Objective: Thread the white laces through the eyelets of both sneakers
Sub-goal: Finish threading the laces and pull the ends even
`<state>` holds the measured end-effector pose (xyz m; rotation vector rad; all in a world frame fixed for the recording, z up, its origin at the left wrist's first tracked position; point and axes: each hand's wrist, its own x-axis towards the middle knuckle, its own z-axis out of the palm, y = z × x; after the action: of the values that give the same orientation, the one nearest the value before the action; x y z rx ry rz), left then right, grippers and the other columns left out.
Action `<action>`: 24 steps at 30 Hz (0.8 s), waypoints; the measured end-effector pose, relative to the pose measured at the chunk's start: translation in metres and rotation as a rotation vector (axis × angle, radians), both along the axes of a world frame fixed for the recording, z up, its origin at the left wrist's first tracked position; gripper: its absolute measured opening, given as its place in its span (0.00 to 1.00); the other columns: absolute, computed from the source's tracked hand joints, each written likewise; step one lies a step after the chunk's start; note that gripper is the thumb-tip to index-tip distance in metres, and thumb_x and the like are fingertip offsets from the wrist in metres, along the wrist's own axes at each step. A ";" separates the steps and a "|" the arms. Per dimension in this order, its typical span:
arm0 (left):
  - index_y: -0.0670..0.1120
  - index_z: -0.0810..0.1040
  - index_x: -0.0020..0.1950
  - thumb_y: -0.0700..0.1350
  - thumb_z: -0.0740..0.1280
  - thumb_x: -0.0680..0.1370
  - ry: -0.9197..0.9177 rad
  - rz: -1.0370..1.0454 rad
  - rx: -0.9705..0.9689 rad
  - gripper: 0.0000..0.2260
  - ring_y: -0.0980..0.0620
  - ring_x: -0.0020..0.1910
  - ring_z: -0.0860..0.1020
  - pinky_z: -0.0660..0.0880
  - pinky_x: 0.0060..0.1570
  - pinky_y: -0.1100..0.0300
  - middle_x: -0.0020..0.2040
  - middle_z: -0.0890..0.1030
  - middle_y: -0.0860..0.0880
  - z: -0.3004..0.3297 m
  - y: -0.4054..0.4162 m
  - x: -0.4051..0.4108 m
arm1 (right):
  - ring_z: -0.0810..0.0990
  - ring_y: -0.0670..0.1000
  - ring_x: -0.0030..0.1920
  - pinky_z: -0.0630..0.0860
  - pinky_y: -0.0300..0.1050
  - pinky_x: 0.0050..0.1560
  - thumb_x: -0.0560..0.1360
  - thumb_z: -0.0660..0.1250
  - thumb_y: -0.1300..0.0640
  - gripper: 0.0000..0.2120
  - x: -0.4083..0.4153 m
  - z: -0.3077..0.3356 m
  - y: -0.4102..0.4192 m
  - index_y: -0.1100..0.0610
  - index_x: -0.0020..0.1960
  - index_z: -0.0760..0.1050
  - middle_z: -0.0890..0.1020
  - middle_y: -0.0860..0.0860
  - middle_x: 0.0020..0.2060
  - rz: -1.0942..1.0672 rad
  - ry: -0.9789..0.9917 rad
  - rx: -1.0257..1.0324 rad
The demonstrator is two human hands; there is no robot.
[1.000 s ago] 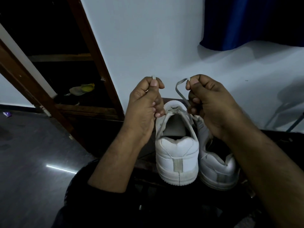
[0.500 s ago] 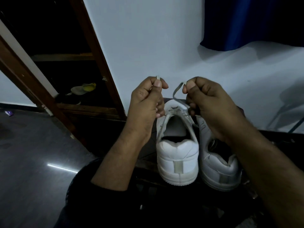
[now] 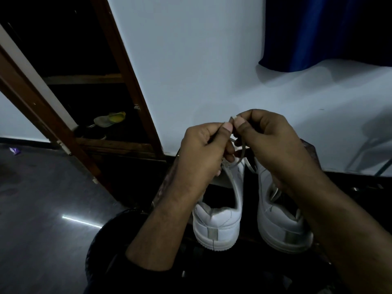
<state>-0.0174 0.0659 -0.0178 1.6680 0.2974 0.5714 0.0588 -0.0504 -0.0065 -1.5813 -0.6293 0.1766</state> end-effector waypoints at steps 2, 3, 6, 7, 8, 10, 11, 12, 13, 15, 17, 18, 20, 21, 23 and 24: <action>0.46 0.87 0.48 0.47 0.66 0.84 0.012 0.022 -0.069 0.11 0.49 0.33 0.78 0.67 0.24 0.63 0.35 0.81 0.44 0.000 -0.001 0.001 | 0.80 0.39 0.35 0.77 0.35 0.40 0.81 0.68 0.55 0.06 0.001 0.001 -0.003 0.55 0.49 0.83 0.83 0.42 0.33 -0.028 -0.067 -0.002; 0.45 0.87 0.47 0.47 0.67 0.84 0.014 0.023 -0.089 0.11 0.48 0.35 0.79 0.69 0.25 0.62 0.37 0.83 0.44 -0.001 -0.001 0.002 | 0.80 0.40 0.36 0.76 0.34 0.40 0.80 0.69 0.55 0.06 0.001 0.002 -0.004 0.54 0.48 0.84 0.84 0.42 0.34 -0.043 -0.094 0.003; 0.44 0.88 0.51 0.48 0.68 0.83 0.006 -0.044 -0.072 0.11 0.52 0.44 0.84 0.77 0.40 0.59 0.45 0.88 0.45 -0.001 -0.001 0.004 | 0.84 0.53 0.43 0.81 0.44 0.47 0.78 0.71 0.55 0.04 0.003 0.001 -0.004 0.52 0.49 0.85 0.87 0.47 0.39 -0.065 -0.083 0.047; 0.43 0.88 0.53 0.47 0.68 0.83 -0.008 -0.070 -0.067 0.11 0.55 0.45 0.84 0.78 0.45 0.60 0.45 0.88 0.47 -0.001 -0.002 0.003 | 0.85 0.55 0.44 0.81 0.45 0.48 0.78 0.71 0.56 0.04 0.003 0.001 -0.004 0.53 0.49 0.85 0.87 0.49 0.40 -0.060 -0.060 0.058; 0.43 0.88 0.53 0.46 0.68 0.83 -0.023 -0.087 -0.071 0.10 0.56 0.45 0.84 0.78 0.47 0.62 0.43 0.88 0.48 -0.001 -0.003 0.003 | 0.85 0.55 0.45 0.81 0.45 0.48 0.78 0.71 0.57 0.04 0.003 0.002 -0.004 0.54 0.49 0.85 0.87 0.51 0.40 -0.046 -0.038 0.068; 0.44 0.88 0.50 0.46 0.68 0.83 -0.040 -0.089 -0.052 0.10 0.59 0.39 0.83 0.76 0.44 0.64 0.38 0.86 0.52 0.000 -0.004 0.003 | 0.85 0.56 0.45 0.82 0.46 0.50 0.79 0.70 0.57 0.05 0.003 0.004 -0.005 0.56 0.49 0.85 0.87 0.55 0.40 -0.020 -0.017 0.079; 0.46 0.87 0.48 0.47 0.68 0.83 -0.051 -0.077 -0.026 0.10 0.59 0.39 0.83 0.76 0.44 0.63 0.38 0.86 0.53 0.000 -0.004 0.003 | 0.85 0.56 0.44 0.82 0.46 0.50 0.79 0.69 0.56 0.06 0.003 0.005 -0.006 0.56 0.49 0.85 0.86 0.56 0.39 -0.020 -0.025 0.068; 0.47 0.87 0.47 0.47 0.68 0.83 -0.072 -0.059 0.007 0.09 0.58 0.42 0.83 0.77 0.47 0.60 0.41 0.87 0.52 0.000 -0.005 0.003 | 0.84 0.55 0.42 0.81 0.47 0.50 0.80 0.68 0.54 0.08 0.003 0.006 -0.007 0.55 0.48 0.84 0.86 0.55 0.39 -0.031 -0.043 0.043; 0.48 0.87 0.47 0.47 0.68 0.82 -0.102 -0.034 0.050 0.09 0.56 0.45 0.84 0.79 0.50 0.56 0.44 0.87 0.52 0.001 -0.004 0.003 | 0.83 0.52 0.39 0.80 0.48 0.48 0.81 0.67 0.51 0.10 0.003 0.007 -0.009 0.55 0.47 0.84 0.86 0.53 0.38 -0.047 -0.066 0.003; 0.46 0.87 0.48 0.46 0.69 0.82 -0.174 0.016 0.159 0.08 0.54 0.51 0.84 0.80 0.56 0.51 0.49 0.86 0.51 -0.001 -0.003 0.004 | 0.82 0.49 0.37 0.79 0.50 0.47 0.81 0.62 0.42 0.20 0.004 0.008 -0.011 0.54 0.43 0.83 0.85 0.52 0.37 -0.059 -0.085 -0.124; 0.47 0.87 0.49 0.46 0.70 0.81 -0.211 0.060 0.242 0.07 0.53 0.54 0.82 0.80 0.58 0.51 0.52 0.83 0.53 -0.001 -0.002 0.005 | 0.84 0.45 0.38 0.80 0.43 0.46 0.80 0.55 0.35 0.28 0.002 0.010 -0.013 0.53 0.39 0.83 0.86 0.48 0.36 -0.020 -0.027 -0.271; 0.48 0.87 0.49 0.47 0.70 0.81 -0.217 0.073 0.266 0.07 0.53 0.57 0.82 0.80 0.58 0.50 0.53 0.82 0.55 -0.001 -0.002 0.006 | 0.84 0.41 0.40 0.78 0.39 0.46 0.79 0.52 0.33 0.30 0.000 0.010 -0.012 0.51 0.39 0.83 0.86 0.45 0.36 0.015 0.039 -0.305; 0.50 0.87 0.51 0.47 0.70 0.80 -0.229 0.078 0.283 0.06 0.54 0.61 0.79 0.80 0.59 0.52 0.56 0.80 0.58 -0.001 -0.003 0.005 | 0.85 0.40 0.48 0.77 0.40 0.55 0.79 0.50 0.32 0.30 -0.004 0.009 -0.009 0.49 0.46 0.84 0.87 0.44 0.43 0.109 0.199 -0.216; 0.50 0.86 0.51 0.47 0.70 0.80 -0.236 0.085 0.294 0.05 0.54 0.63 0.78 0.79 0.59 0.57 0.56 0.79 0.59 -0.001 -0.004 0.005 | 0.85 0.42 0.52 0.76 0.45 0.61 0.80 0.49 0.33 0.30 -0.004 0.008 -0.008 0.50 0.52 0.84 0.87 0.46 0.48 0.160 0.255 -0.138; 0.50 0.86 0.51 0.48 0.70 0.80 -0.232 0.125 0.368 0.06 0.54 0.65 0.74 0.77 0.60 0.59 0.58 0.76 0.59 0.000 -0.005 0.003 | 0.84 0.47 0.57 0.74 0.51 0.66 0.82 0.49 0.36 0.29 -0.003 0.012 -0.007 0.53 0.61 0.81 0.86 0.49 0.53 0.205 0.339 0.006; 0.50 0.87 0.51 0.50 0.69 0.80 -0.224 0.148 0.424 0.07 0.55 0.66 0.72 0.76 0.62 0.57 0.58 0.75 0.59 0.000 -0.006 0.002 | 0.84 0.47 0.57 0.74 0.50 0.65 0.83 0.50 0.38 0.28 -0.002 0.016 -0.007 0.55 0.61 0.81 0.86 0.50 0.53 0.202 0.376 0.069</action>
<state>-0.0151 0.0601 -0.0180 1.9751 0.1411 0.9766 0.0564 -0.0576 0.0090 -1.3697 -0.4915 0.5824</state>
